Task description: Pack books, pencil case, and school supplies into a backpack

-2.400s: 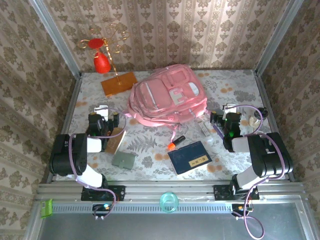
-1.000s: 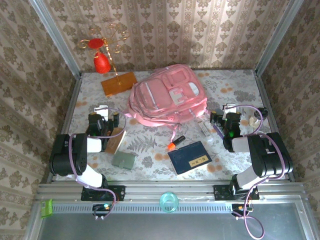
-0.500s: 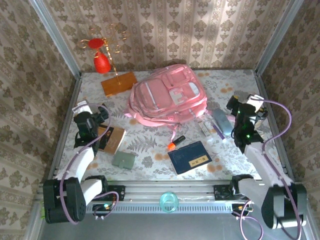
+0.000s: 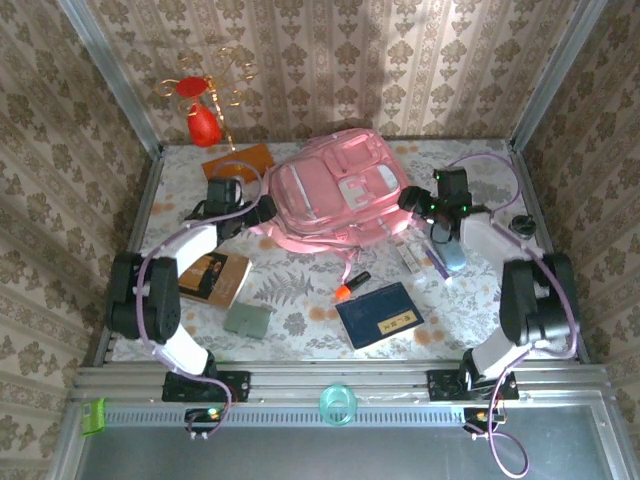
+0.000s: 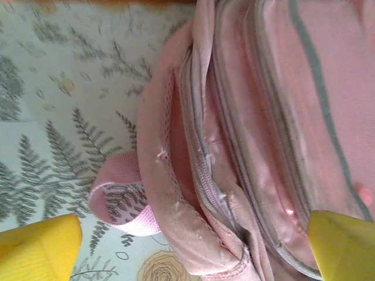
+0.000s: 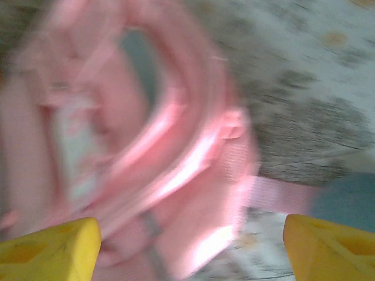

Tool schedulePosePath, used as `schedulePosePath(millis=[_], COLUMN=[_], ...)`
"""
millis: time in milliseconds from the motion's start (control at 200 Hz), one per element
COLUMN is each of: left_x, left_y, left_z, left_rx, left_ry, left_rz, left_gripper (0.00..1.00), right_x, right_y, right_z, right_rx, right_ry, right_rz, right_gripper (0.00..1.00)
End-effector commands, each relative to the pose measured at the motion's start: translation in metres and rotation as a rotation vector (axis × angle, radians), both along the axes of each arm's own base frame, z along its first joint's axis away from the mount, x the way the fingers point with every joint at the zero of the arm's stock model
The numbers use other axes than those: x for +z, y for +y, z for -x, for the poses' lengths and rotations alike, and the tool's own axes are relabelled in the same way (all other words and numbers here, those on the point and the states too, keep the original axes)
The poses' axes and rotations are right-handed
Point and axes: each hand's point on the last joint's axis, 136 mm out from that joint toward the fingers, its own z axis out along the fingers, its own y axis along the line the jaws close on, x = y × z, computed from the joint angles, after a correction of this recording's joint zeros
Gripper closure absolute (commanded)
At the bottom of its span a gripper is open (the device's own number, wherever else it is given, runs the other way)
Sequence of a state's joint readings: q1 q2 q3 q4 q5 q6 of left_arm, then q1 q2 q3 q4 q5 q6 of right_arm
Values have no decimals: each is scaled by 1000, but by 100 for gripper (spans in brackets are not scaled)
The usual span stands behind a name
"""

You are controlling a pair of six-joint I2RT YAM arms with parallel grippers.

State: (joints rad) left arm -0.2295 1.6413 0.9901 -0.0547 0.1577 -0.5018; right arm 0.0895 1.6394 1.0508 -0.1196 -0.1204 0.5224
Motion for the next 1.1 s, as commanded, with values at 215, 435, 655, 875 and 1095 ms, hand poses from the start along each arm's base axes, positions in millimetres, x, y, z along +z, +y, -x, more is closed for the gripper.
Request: schedulePosePath(millis=[215, 435, 655, 875, 1095], left_x=[-24, -37, -47, -44, -44], left_y=[-55, -63, -52, -47, -45], left_z=[-5, -1, 6, 9, 10], left_rx=[-132, -145, -126, -114, -113], left_ry=[108, 131, 135, 125, 122], left_rz=[91, 114, 66, 41, 38], left_gripper=[18, 28, 30, 29, 29], right_x=[-47, -44, -49, -54, -73], right_y=[34, 21, 22, 5, 33], right_z=[-45, -20, 7, 29, 20], right_rx=[151, 128, 152, 81, 90], right_ry=[144, 157, 207, 262, 243], right_rz=[-144, -81, -56, 62, -84], right_gripper=[24, 10, 5, 10, 19])
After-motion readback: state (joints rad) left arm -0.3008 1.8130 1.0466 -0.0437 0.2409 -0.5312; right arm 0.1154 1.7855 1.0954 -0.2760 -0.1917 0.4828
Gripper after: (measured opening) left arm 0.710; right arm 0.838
